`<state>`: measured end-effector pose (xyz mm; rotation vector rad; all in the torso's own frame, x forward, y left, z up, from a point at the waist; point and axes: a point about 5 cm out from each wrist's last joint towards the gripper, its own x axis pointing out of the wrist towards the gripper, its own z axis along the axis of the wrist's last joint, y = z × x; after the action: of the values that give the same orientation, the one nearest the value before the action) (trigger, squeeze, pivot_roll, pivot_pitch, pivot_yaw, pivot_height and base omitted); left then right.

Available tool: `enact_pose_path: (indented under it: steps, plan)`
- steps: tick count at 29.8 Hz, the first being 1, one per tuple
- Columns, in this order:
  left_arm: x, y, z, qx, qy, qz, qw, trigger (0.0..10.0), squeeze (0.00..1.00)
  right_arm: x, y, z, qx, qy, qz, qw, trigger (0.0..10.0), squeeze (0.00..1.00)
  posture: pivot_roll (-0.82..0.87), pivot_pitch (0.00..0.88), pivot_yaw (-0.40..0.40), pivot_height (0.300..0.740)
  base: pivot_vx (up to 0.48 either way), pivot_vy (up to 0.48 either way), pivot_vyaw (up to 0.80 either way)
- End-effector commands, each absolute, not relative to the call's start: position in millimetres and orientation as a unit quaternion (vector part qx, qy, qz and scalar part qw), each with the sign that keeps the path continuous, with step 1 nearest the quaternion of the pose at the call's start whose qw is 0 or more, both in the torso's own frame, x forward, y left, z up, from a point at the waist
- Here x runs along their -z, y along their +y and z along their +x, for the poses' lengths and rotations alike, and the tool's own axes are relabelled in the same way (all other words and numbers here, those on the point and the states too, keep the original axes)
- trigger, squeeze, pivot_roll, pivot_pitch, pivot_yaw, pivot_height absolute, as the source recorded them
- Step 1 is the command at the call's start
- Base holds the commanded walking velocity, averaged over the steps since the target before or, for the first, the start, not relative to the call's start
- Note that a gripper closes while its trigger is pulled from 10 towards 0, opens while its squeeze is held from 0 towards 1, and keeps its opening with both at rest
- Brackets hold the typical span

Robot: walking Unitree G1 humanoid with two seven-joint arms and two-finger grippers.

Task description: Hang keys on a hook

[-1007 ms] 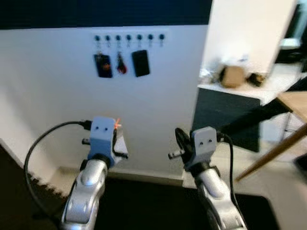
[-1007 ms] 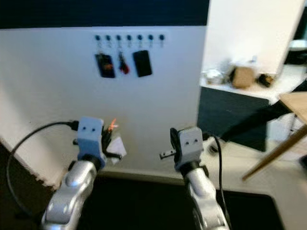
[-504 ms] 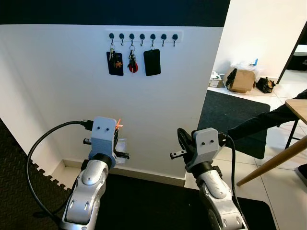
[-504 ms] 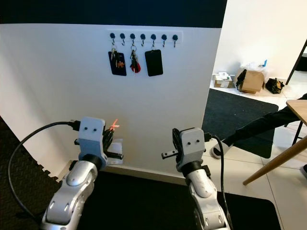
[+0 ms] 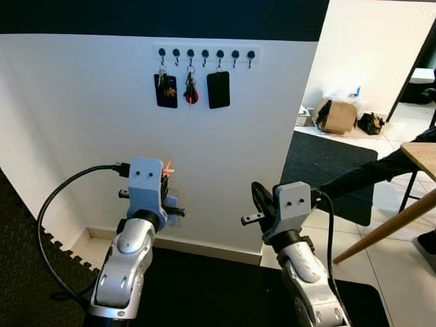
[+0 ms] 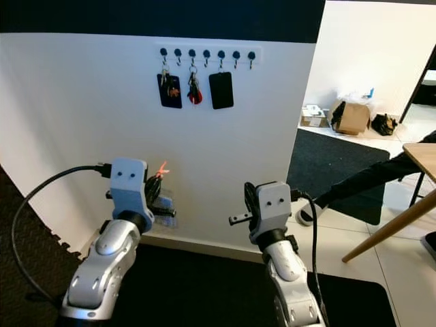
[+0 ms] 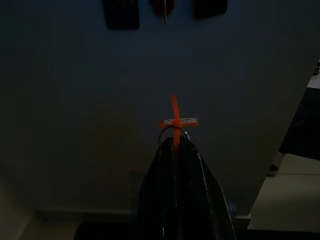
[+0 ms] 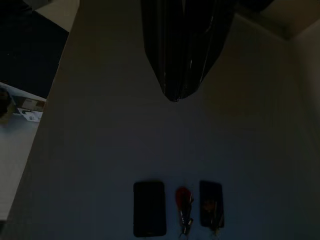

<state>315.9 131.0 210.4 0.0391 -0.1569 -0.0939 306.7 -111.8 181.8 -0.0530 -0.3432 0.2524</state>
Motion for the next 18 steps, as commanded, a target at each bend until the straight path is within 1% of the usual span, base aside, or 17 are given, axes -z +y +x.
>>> enact_pose_path:
  steps: [1,4,5,9,16,18]
  plan:
    - [-210,133,318,0.033,-0.073,0.019,0.997,10.0,0.00,-180,-115,305,-0.115,-0.169,-0.029,0.979,10.0,0.00,0.05,0.127,0.054,0.740,0.000,0.000,0.00]
    - [-211,135,320,0.022,-0.072,0.013,0.997,10.0,0.00,-180,-118,306,-0.103,-0.169,-0.032,0.980,10.0,0.00,0.05,0.131,0.055,0.740,0.000,0.000,0.00]
    - [-211,145,324,-0.013,-0.064,-0.012,0.998,10.0,0.00,-179,-131,306,-0.064,-0.166,-0.041,0.983,10.0,0.00,0.04,0.141,0.062,0.740,0.000,0.000,0.00]
    - [-212,151,326,-0.026,-0.062,-0.017,0.998,10.0,0.00,-177,-141,305,-0.039,-0.162,-0.046,0.985,10.0,0.00,0.04,0.144,0.065,0.740,0.000,0.000,0.00]
    - [-214,147,327,-0.002,-0.074,0.013,0.997,10.0,0.00,-178,-140,304,-0.043,-0.163,-0.042,0.985,10.0,0.00,0.03,0.145,0.067,0.740,0.000,0.000,0.00]
    - [-214,144,327,0.004,-0.077,0.021,0.997,10.0,0.00,-178,-136,304,-0.048,-0.164,-0.039,0.985,10.0,0.00,0.03,0.137,0.071,0.740,0.000,0.347,0.00]
